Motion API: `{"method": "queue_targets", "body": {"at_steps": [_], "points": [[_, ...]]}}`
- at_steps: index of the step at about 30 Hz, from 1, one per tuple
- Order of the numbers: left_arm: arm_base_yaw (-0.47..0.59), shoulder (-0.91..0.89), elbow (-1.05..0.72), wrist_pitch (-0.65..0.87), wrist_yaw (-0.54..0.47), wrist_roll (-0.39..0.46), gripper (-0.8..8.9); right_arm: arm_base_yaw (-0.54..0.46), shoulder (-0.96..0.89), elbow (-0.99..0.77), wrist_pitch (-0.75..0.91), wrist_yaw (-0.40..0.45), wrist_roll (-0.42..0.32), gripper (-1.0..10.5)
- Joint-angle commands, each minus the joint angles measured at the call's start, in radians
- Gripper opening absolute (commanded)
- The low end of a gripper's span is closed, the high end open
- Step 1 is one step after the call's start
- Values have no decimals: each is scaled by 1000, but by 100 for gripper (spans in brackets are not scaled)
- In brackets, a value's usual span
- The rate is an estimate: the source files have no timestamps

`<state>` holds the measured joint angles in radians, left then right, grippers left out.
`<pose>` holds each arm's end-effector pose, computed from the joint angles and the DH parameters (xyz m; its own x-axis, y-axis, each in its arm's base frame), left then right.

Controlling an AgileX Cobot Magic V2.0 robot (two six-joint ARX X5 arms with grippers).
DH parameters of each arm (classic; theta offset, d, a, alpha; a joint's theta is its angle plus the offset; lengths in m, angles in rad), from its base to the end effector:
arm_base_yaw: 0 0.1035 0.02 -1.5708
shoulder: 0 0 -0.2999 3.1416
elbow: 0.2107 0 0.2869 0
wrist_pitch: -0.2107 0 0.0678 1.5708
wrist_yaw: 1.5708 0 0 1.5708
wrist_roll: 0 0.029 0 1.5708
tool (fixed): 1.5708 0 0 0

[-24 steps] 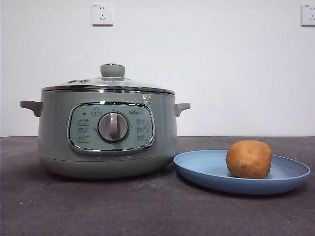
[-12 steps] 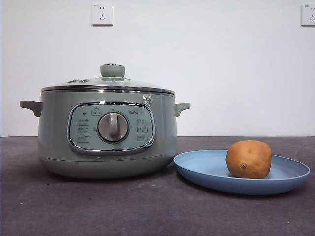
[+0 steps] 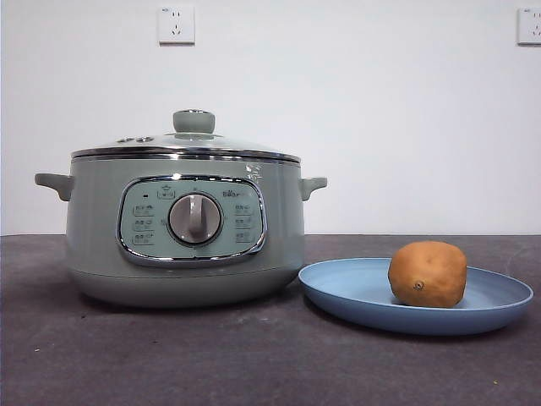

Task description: Take the potato out from the steamer,put the potato on the plate,close the lid

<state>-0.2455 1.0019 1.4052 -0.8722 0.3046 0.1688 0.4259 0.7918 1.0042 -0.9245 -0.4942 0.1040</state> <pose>0.1706 -0.0517 0.4783 0.7526 -0.4978 -0.4311 0.5580 0.8297 0.0163 0.1232 0.0710 0.3737 0.4109 0.7073 -0.5752 -0.6252 0.6779 0.3869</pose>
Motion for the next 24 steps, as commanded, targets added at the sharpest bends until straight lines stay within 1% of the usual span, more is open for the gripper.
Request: {"method": "queue_targets", "body": {"at_steps": [1, 3, 6, 9, 12, 15, 21, 24], "points": [[77, -102, -94, 249, 20, 7, -8, 1, -1, 2, 3, 2, -8, 1], [127, -172, -191, 407, 16, 8, -8, 1, 0, 2, 3, 2, -8, 1], [198, -281, -354, 594, 9, 8, -8, 1, -1, 2, 3, 2, -8, 1], [250, -389, -518, 703, -5, 10, -8, 1, -1, 2, 3, 2, -8, 1], [268, -487, -668, 753, -86, 11, -3, 1, 0, 2, 3, 2, -8, 1], [270, -570, -796, 769, -148, 11, -3, 1, -1, 2, 3, 2, -8, 1], [271, -721, -1033, 774, -151, 6, -3, 1, -1, 2, 3, 2, -8, 1], [271, -785, -1131, 776, -151, -21, -3, 1, -1, 2, 3, 2, -8, 1]]}}
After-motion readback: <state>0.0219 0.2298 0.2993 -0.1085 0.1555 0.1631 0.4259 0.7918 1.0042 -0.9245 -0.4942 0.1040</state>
